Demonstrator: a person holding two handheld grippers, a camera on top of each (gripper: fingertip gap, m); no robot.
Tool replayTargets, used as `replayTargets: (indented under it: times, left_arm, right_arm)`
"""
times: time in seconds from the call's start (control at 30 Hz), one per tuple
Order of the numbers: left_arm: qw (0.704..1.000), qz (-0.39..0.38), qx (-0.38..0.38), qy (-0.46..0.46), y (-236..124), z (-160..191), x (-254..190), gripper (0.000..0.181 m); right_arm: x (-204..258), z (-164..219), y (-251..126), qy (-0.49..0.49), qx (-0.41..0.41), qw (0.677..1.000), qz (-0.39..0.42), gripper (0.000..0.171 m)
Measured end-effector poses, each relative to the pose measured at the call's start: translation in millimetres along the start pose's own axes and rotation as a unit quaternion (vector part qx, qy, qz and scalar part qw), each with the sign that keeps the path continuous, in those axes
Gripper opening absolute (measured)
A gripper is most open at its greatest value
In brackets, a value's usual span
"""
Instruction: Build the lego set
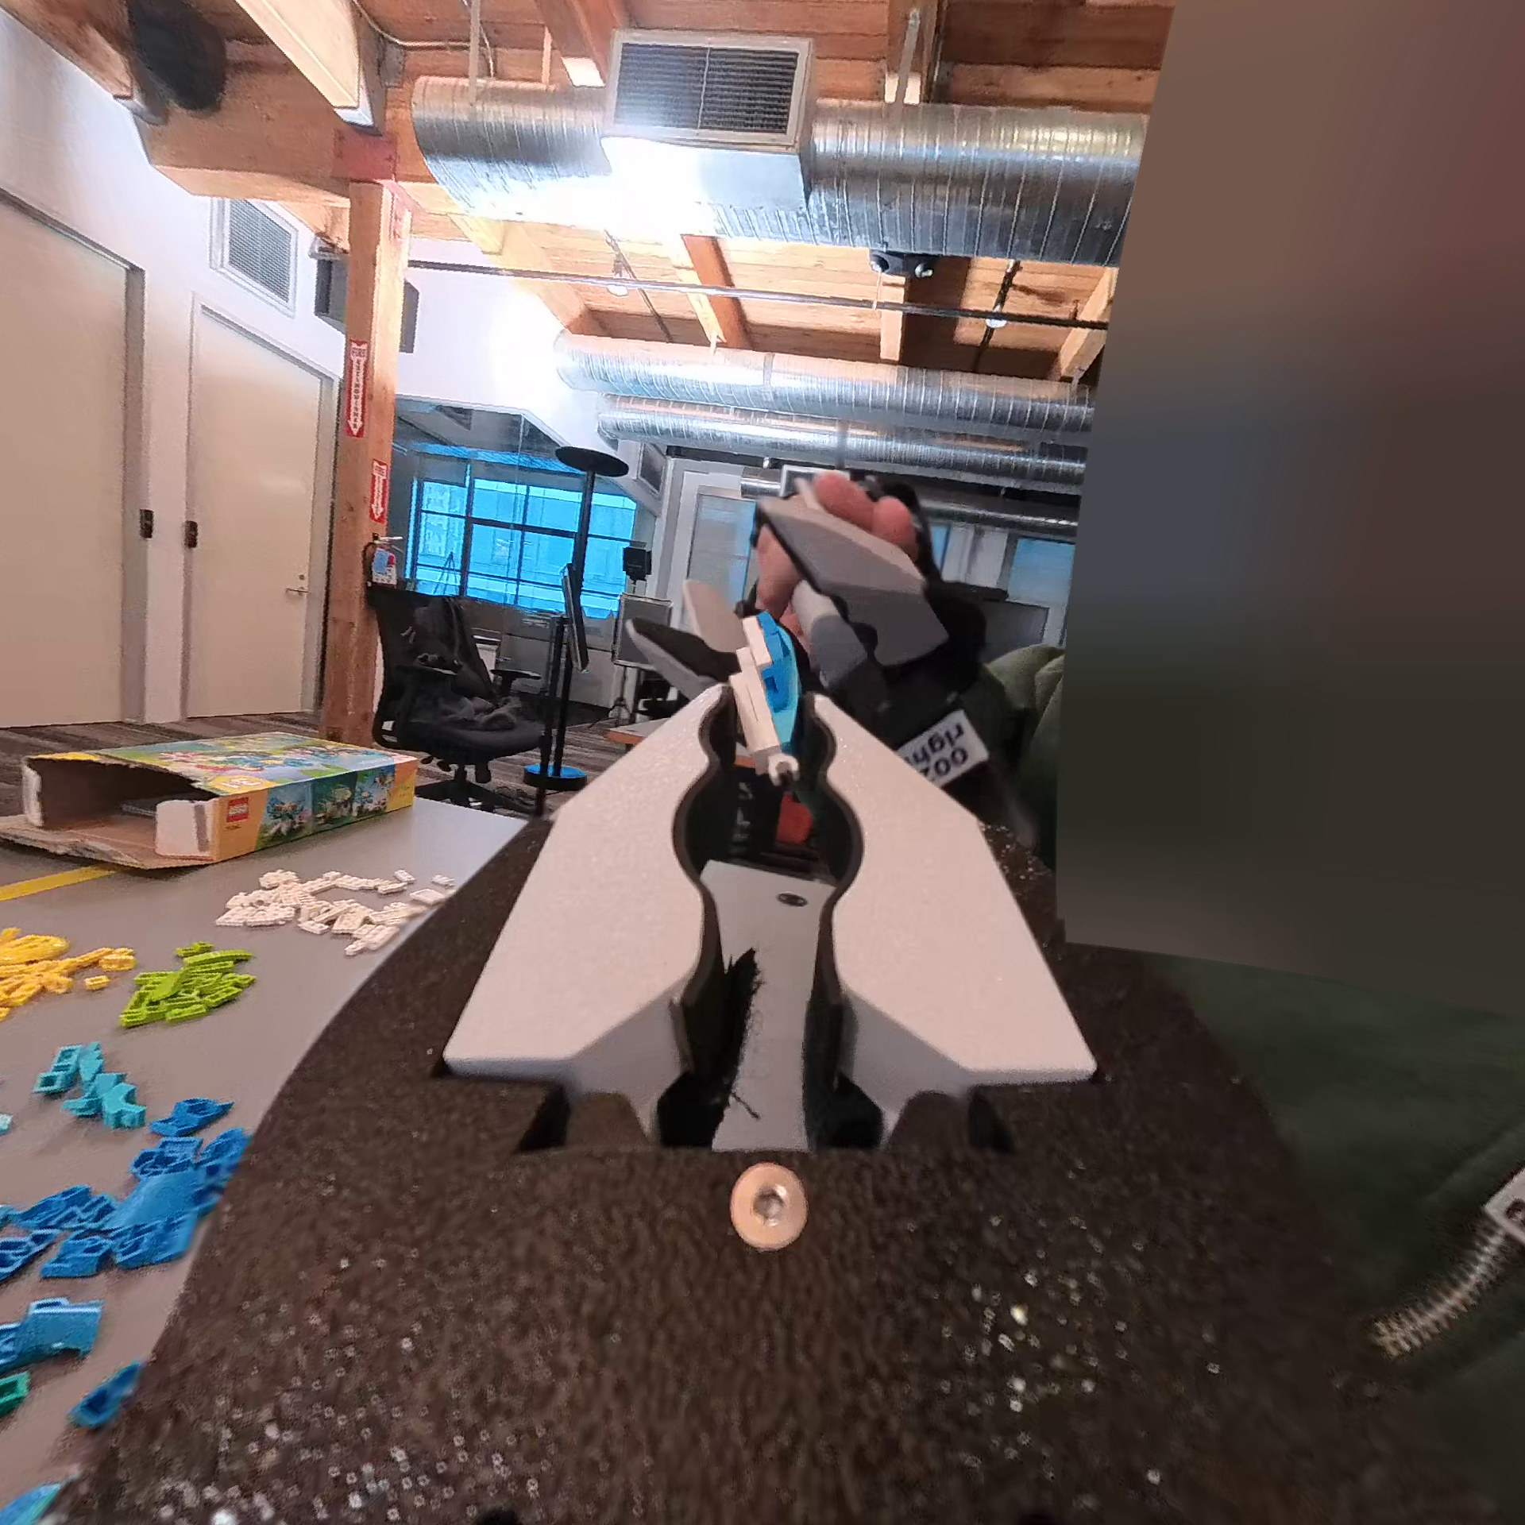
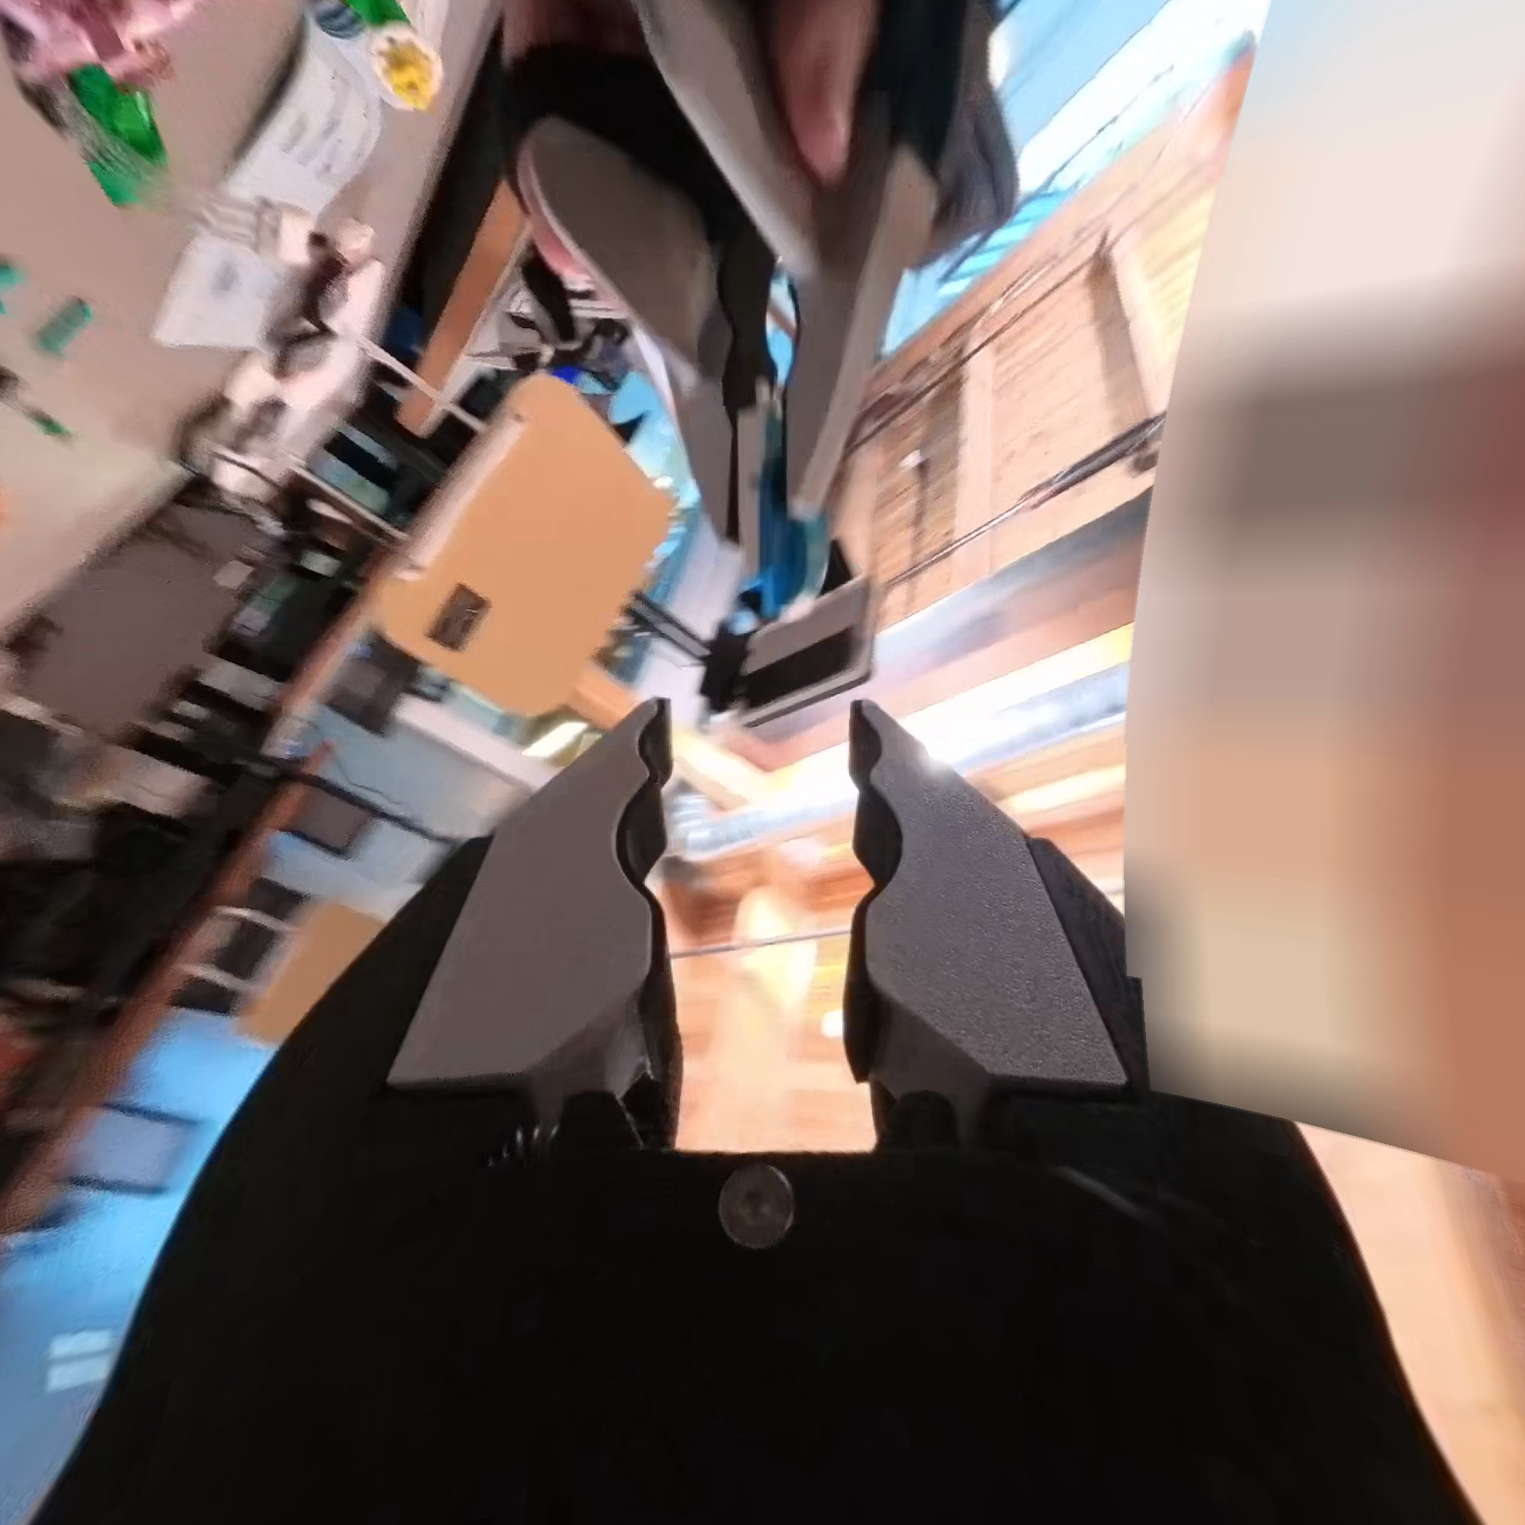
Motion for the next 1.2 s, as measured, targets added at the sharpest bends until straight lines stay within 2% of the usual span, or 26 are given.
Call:
replayTargets:
  times: [0.07, 0.1, 0.13, 0.17, 0.2, 0.23, 0.27, 0.3, 0.33, 0.43, 0.53, 0.67, 0.8, 1.03, 1.2]
  left_arm:
    - [0.999, -0.005, 0.01, 0.032, -1.6, -1.6, 2.6, 0.013]
    - [0.998, -0.007, 0.022, 0.055, -2.2, -1.2, 3.6, 0.013]
    - [0.996, -0.008, 0.034, 0.08, -2.7, -0.4, 4.3, 0.013]
    - [0.994, -0.006, 0.045, 0.102, -2.9, 0.9, 4.4, 0.013]
    - [0.991, -0.004, 0.055, 0.122, -2.9, 2.6, 4.1, 0.013]
    - [0.988, -0.001, 0.065, 0.137, -2.8, 4.4, 3.7, 0.013]
    - [0.986, 0.005, 0.073, 0.148, -2.7, 6.6, 3.0, 0.013]
    - [0.984, 0.01, 0.079, 0.156, -2.5, 8.7, 2.2, 0.013]
    - [0.983, 0.016, 0.085, 0.162, -2.3, 10.9, 1.2, 0.013]
    - [0.98, 0.033, 0.097, 0.17, -1.5, 16.4, -2.0, 0.013]
    - [0.978, 0.047, 0.102, 0.174, -1.0, 18.1, -4.6, 0.013]
    - [0.978, 0.052, 0.1, 0.177, -1.1, 18.1, -5.8, 0.013]
    - [0.977, 0.058, 0.1, 0.179, -0.8, 18.3, -7.2, 0.013]
    - [0.974, 0.055, 0.109, 0.191, -0.9, 18.7, -7.1, 0.012]
    - [0.966, 0.062, 0.124, 0.22, -0.7, 17.6, -8.8, 0.013]
  right_arm:
    - [7.7, 19.0, -9.8, 0.16, 0.016, 0.987, -0.013, 0.041]
    - [12.4, 28.1, -13.8, 0.274, 0.014, 0.961, -0.027, 0.04]
    - [15.1, 35.5, -16.3, 0.403, -0.004, 0.915, -0.035, 0.039]
    - [16.1, 39.1, -17.3, 0.542, -0.053, 0.837, -0.054, 0.038]
    - [13.3, 40.0, -17.2, 0.674, -0.126, 0.724, -0.072, 0.042]
    - [8.1, 41.8, -16.4, 0.774, -0.197, 0.596, -0.084, 0.042]
    - [3.2, 44.6, -14.9, 0.83, -0.25, 0.489, -0.092, 0.044]
    - [1.5, 46.9, -12.4, 0.853, -0.273, 0.436, -0.09, 0.042]
    - [2.4, 45.5, -9.1, 0.856, -0.277, 0.424, -0.101, 0.037]
    - [4.0, 31.7, 2.8, 0.845, -0.269, 0.434, -0.158, 0.03]
    - [3.6, 25.8, 9.1, 0.84, -0.27, 0.436, -0.177, 0.018]
    - [7.0, 23.4, 10.3, 0.832, -0.263, 0.446, -0.196, 0.019]
    - [7.9, 21.3, 9.9, 0.826, -0.262, 0.454, -0.208, 0.007]
    - [8.0, 18.6, 9.4, 0.817, -0.255, 0.473, -0.207, 0.005]
    - [12.1, 18.1, 9.3, 0.84, -0.256, 0.431, -0.208, 0.003]
Point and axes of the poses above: each gripper's, where its closed fingertips meet, y out along the fingers, z out of its underside, x = y × z across the jaws, the point moved 9 cm from there along -y, back along the fingers, and after that the axes turned 13 degrees about -x, right-handed, at the moved point
